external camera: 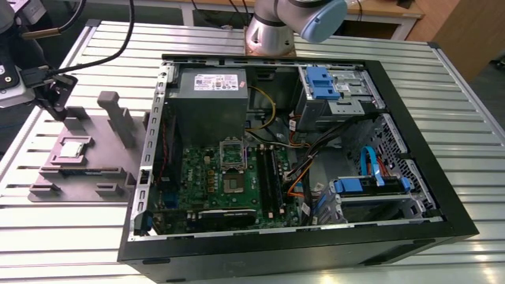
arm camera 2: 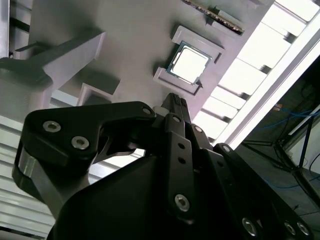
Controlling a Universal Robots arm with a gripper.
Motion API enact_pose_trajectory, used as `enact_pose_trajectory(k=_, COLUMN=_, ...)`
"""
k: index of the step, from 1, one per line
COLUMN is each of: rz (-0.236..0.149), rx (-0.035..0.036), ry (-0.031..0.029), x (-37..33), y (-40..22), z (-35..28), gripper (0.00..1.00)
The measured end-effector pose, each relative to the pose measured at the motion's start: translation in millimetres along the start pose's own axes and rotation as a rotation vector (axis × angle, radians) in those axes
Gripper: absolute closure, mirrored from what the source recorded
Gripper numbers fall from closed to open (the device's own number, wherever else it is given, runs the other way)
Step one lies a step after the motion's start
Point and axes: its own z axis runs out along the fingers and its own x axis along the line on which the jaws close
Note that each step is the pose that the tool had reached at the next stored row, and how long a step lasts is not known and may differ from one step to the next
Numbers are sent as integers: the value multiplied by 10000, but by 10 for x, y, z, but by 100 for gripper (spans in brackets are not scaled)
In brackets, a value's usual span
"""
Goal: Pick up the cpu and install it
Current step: 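Pick up the cpu and move it towards the insertion slot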
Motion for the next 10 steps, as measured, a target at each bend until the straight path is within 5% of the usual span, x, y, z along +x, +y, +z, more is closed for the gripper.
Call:
enact_pose_trajectory(k=5, rz=0, rx=4, ry=-2, x=54, y=-6, z=51, gripper=89)
enact_pose_trajectory(k=6, rz=-1, rx=19, ry=-2, x=121, y=-14, z=127, gripper=89)
enact_pose_trajectory(k=10, rz=0, rx=19, ry=-2, x=130, y=-16, z=148, gripper=89)
